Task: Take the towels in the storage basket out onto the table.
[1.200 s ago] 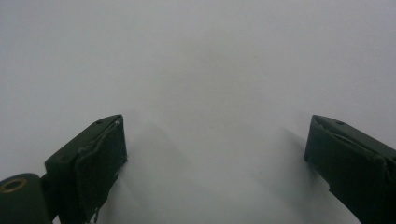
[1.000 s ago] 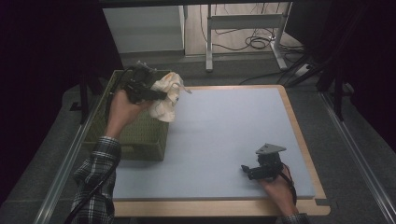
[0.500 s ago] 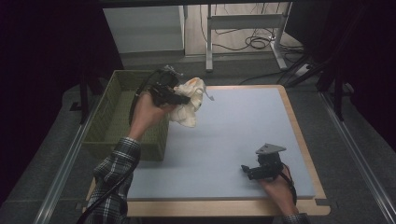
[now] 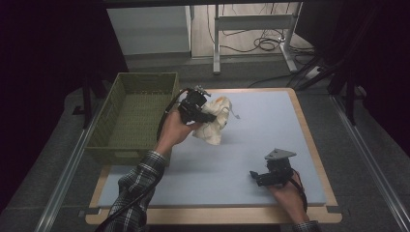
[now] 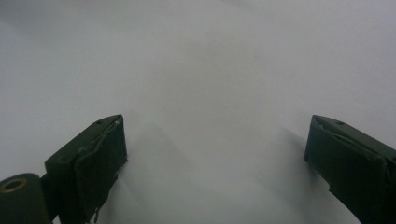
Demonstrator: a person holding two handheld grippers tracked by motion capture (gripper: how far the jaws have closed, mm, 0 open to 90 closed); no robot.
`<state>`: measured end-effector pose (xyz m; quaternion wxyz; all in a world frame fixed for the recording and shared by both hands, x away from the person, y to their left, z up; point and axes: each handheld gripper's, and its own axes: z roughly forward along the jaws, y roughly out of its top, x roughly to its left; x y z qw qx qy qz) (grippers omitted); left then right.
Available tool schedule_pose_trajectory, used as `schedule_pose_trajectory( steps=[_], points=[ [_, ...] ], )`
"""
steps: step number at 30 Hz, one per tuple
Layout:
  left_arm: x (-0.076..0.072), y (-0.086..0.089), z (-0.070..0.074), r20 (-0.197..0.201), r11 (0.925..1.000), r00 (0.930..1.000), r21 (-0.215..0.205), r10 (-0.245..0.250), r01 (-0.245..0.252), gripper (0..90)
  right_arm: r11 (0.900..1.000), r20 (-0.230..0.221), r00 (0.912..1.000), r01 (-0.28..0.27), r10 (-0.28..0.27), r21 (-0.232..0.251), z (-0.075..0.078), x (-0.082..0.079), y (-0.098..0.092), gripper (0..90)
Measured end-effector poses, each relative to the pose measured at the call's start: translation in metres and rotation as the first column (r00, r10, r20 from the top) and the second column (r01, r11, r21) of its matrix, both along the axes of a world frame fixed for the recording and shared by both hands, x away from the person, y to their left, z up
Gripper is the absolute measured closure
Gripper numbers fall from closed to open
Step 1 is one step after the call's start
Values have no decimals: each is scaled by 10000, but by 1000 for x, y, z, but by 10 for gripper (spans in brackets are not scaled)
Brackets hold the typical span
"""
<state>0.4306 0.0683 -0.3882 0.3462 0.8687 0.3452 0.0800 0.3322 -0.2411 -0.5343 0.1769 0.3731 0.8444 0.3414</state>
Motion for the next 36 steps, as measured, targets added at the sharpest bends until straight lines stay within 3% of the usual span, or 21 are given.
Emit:
schedule_pose_trajectory(
  steps=[11,18,24,26,27,29,30,31,34,36],
  points=[
    [-2,-26,-38,83,9991,9996,-317,-271,273,686,10000,12,10000,5,-5,4,0,0,0,57],
    [-5,-47,-76,235,9988,9990,-298,-375,382,676,10000,12,10000,7,-7,6,0,0,0,57],
    [-6,-56,-99,90,9978,9987,-438,-494,497,648,10000,0,10000,1,-1,-11,0,0,0,57],
    [-6,-59,-106,176,9981,9987,-381,-468,475,595,10000,2,10000,1,-1,-17,0,0,0,57],
    [-7,-62,-114,221,9983,9982,-164,-555,559,539,10000,-12,10000,17,-17,-12,0,0,0,57],
    [-7,-65,-121,61,9977,9978,-192,-653,654,414,10000,-13,10000,25,-25,-7,0,0,0,57],
    [-7,-65,-121,61,9977,9978,-192,-653,654,347,10000,-13,10000,25,-25,-7,0,0,0,57],
    [-8,-65,-122,45,9972,9974,-196,-714,715,347,10000,-13,10000,25,-25,-13,0,0,0,57],
    [-13,-60,-116,172,9968,9969,-198,-770,773,232,10000,-21,10000,22,-22,-7,0,0,0,57],
    [-16,-55,-110,304,9967,9969,-343,-722,732,227,10000,-45,10000,9,-9,6,0,0,0,57]
  ],
)
